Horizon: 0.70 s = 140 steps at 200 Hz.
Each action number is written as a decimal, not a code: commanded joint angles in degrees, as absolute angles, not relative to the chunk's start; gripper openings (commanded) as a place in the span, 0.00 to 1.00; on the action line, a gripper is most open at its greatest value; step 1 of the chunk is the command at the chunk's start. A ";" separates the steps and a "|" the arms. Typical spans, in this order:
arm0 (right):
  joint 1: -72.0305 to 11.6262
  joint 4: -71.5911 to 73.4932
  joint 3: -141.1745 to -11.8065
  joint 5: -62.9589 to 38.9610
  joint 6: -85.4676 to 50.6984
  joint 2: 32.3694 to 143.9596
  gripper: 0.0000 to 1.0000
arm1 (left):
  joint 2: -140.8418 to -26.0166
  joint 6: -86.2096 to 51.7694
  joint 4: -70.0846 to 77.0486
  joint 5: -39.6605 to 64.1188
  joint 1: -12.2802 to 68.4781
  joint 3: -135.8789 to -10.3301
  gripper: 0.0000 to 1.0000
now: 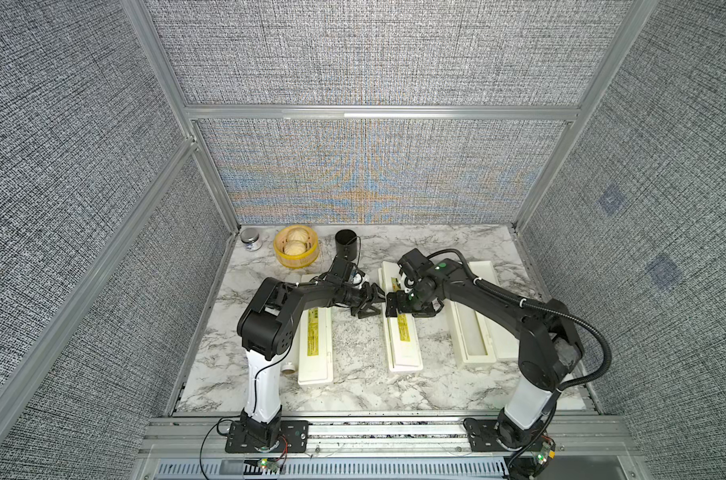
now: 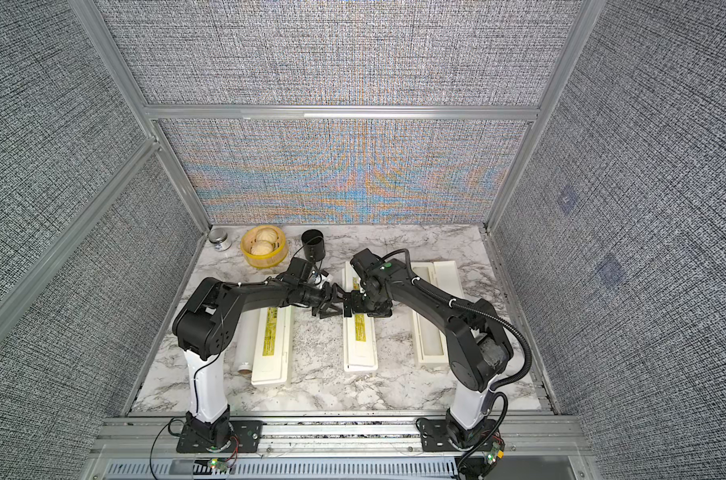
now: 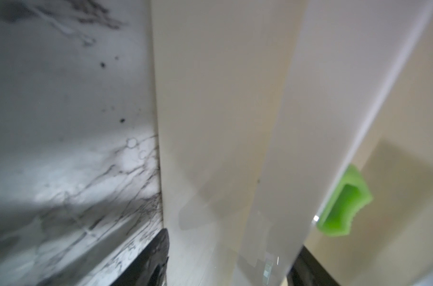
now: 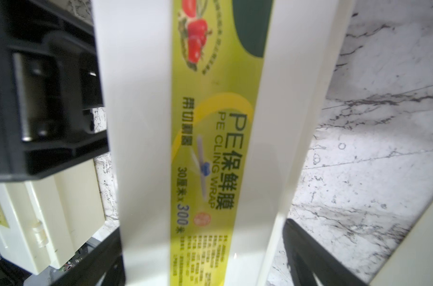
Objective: Put plastic wrap rolls into dispensers
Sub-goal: Open the lid of the plastic wrap cutting box.
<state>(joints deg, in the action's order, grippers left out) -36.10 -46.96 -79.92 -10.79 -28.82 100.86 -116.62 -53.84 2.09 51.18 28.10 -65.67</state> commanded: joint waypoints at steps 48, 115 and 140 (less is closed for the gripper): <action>-32.30 -47.33 -75.44 -13.23 -30.15 95.48 0.84 | -118.09 -52.82 -1.58 48.10 28.32 -65.05 0.67; -24.73 -48.31 -66.66 -13.67 -29.07 85.43 0.83 | -118.30 -52.30 -2.77 47.68 28.25 -64.99 0.66; -23.57 -51.39 -66.01 -11.83 -27.27 82.91 0.83 | -117.81 -51.79 -3.96 47.51 28.25 -65.80 0.66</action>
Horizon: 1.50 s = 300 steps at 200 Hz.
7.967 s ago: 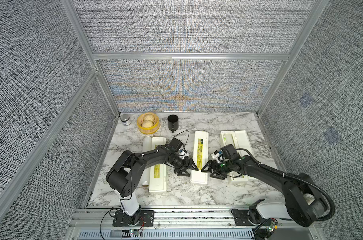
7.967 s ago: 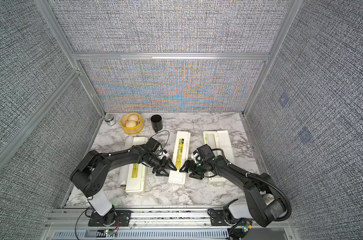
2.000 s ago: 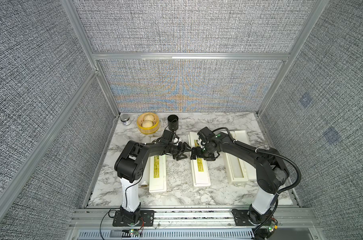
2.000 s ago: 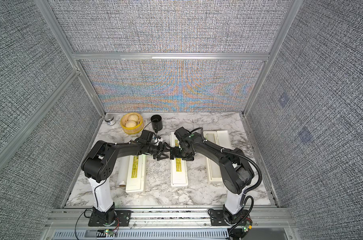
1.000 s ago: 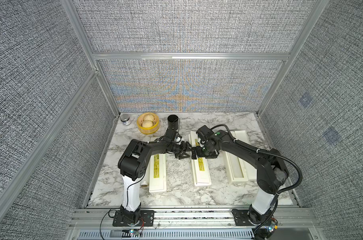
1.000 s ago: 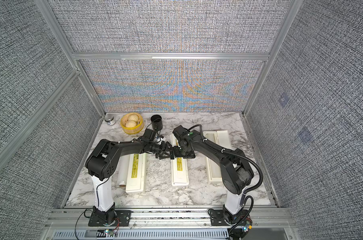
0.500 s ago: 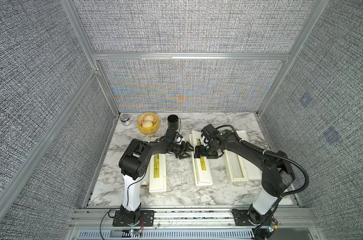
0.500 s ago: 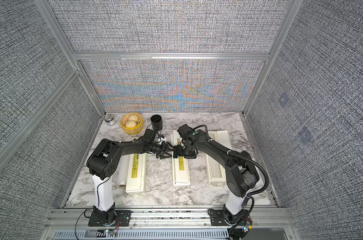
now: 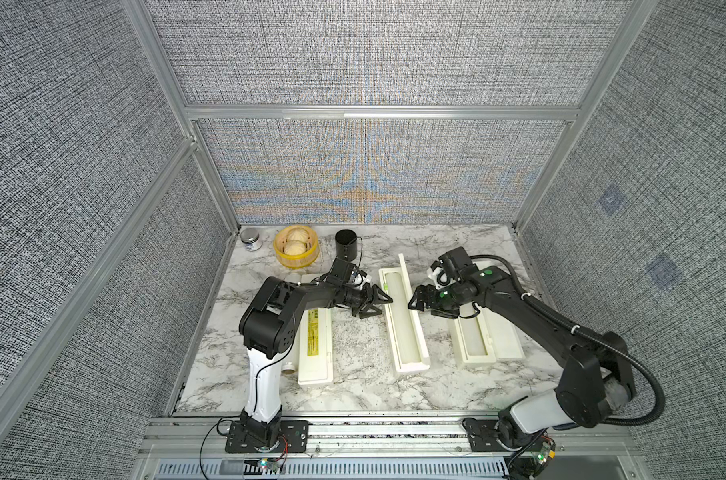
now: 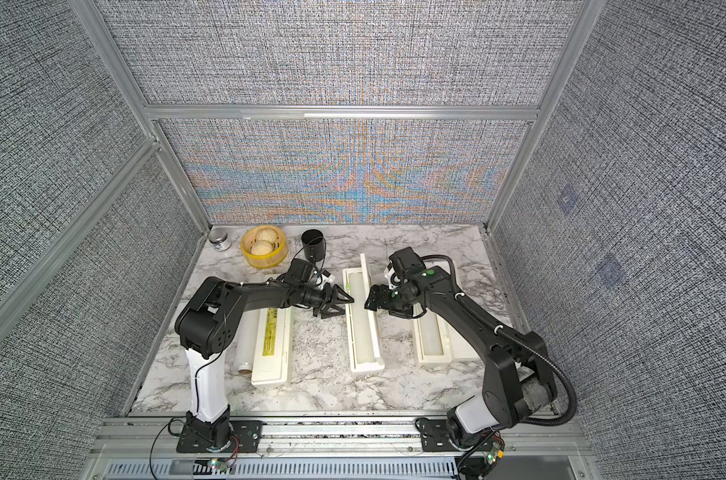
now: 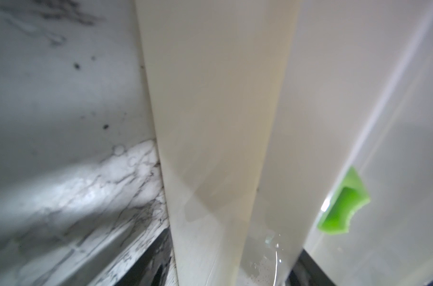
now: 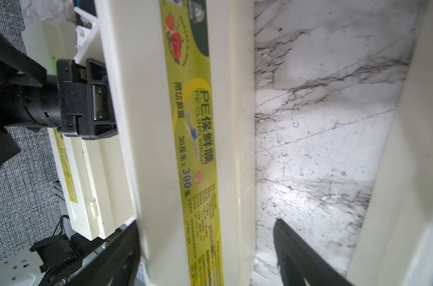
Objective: Put plastic wrap rolls into dispensers
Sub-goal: Open the lid of the plastic wrap cutting box, then adjust the plastic wrap cutting box at the center of the board.
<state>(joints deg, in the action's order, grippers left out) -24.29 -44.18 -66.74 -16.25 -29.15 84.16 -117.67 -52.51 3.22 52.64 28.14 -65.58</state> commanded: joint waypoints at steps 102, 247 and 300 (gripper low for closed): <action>-31.76 -57.55 -73.36 2.96 -29.94 82.43 0.86 | -109.71 -48.34 -13.67 45.94 27.95 -72.96 0.71; -43.91 -36.81 -78.28 -9.69 -32.18 94.39 0.90 | -82.66 -27.55 -50.18 18.90 13.64 -64.58 0.81; -45.07 -36.40 -79.63 -11.64 -30.76 97.40 0.91 | -80.14 -27.07 -46.90 18.27 9.21 -57.37 0.83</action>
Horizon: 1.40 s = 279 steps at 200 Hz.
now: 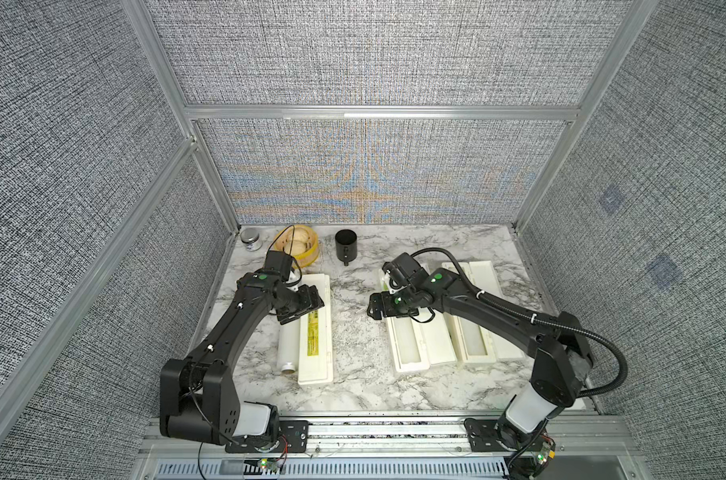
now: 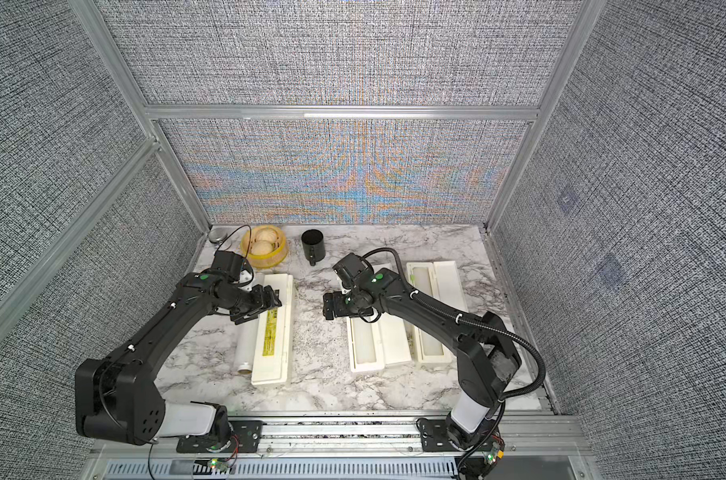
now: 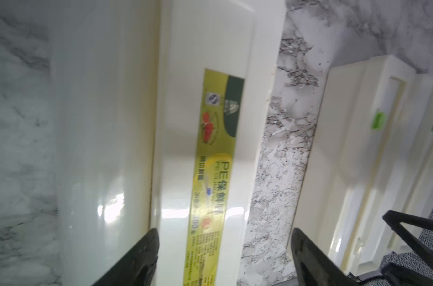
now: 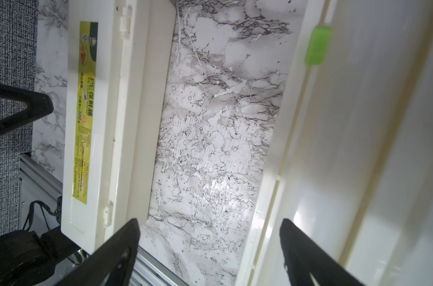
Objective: Put plastic wrap rolls into dispensers
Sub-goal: Adjust the plastic wrap cutting box at the center of the board.
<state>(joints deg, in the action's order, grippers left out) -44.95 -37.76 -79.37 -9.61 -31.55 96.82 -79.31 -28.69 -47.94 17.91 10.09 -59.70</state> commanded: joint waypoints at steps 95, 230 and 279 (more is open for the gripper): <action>-45.18 -36.41 -80.13 -12.61 -29.56 98.97 0.91 | -81.95 -38.89 -27.44 35.93 13.08 -48.87 0.82; -52.79 -46.62 -98.34 -4.34 -17.96 112.84 0.99 | -76.70 -38.40 -31.93 24.99 13.36 -49.60 0.82; -54.23 -50.39 -104.83 -0.66 -17.93 118.98 0.99 | -74.31 -37.93 -32.34 26.02 7.89 -46.78 0.82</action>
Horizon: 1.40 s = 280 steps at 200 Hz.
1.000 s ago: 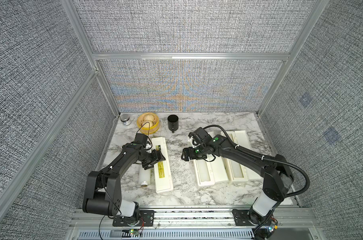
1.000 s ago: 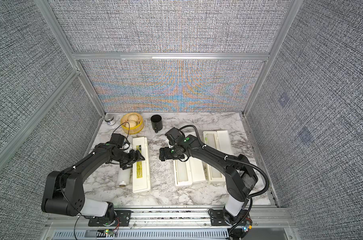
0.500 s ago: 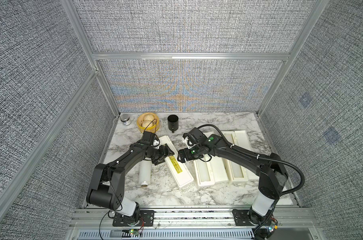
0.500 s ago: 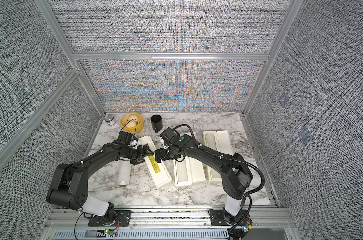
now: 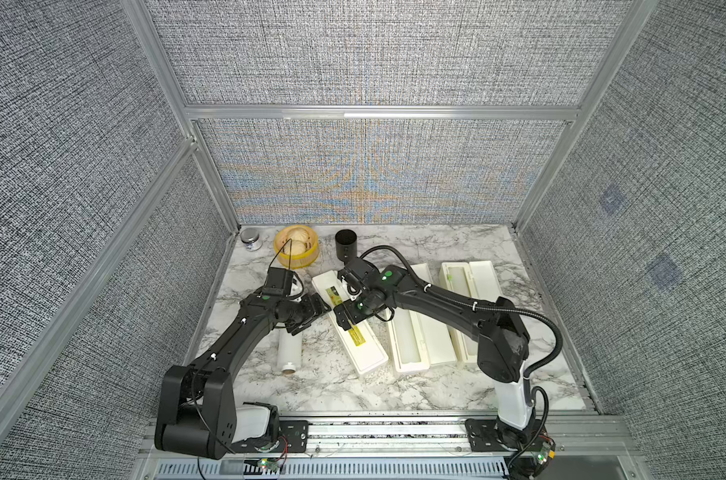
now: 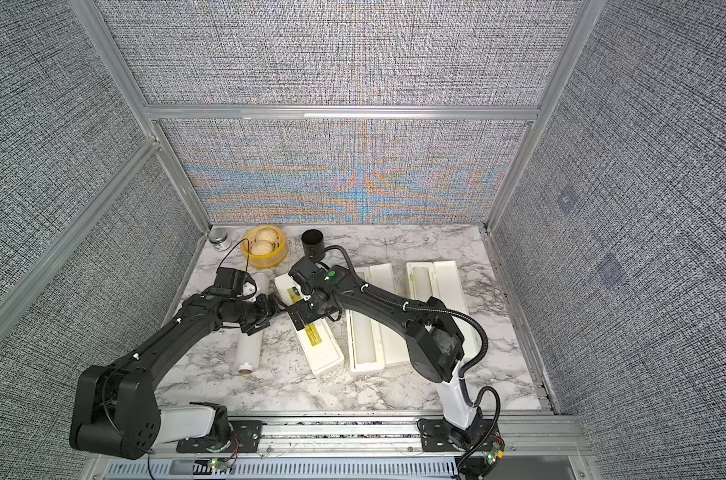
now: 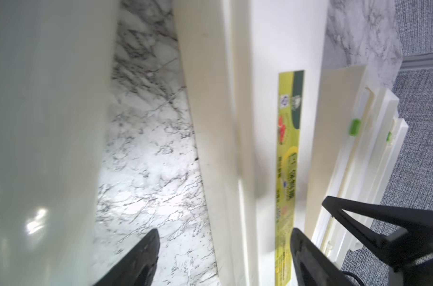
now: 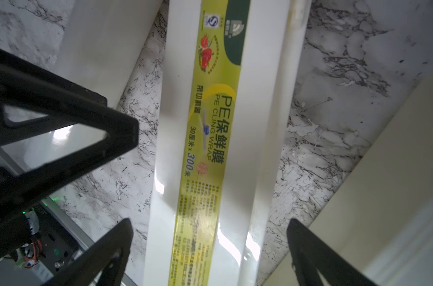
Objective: Put plastic wrap rolls into dispensers
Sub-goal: Adjust the plastic wrap cutting box at the center of the board, then pick up the plastic wrap cutting box from the center of the board.
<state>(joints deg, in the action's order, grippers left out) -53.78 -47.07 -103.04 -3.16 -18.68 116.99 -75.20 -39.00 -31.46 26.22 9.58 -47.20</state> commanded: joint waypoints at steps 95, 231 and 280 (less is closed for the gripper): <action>-54.84 -52.81 -111.93 -2.50 -21.05 129.76 0.99 | -72.74 -36.56 -31.83 29.87 3.07 -45.18 0.82; -43.49 -25.76 -87.08 -30.65 -30.42 103.17 0.83 | -72.26 -47.69 2.31 48.62 2.29 -42.82 0.90; -39.22 -12.21 -76.53 -42.26 -35.84 94.28 0.83 | -80.12 -66.68 34.97 61.35 2.32 -42.28 0.99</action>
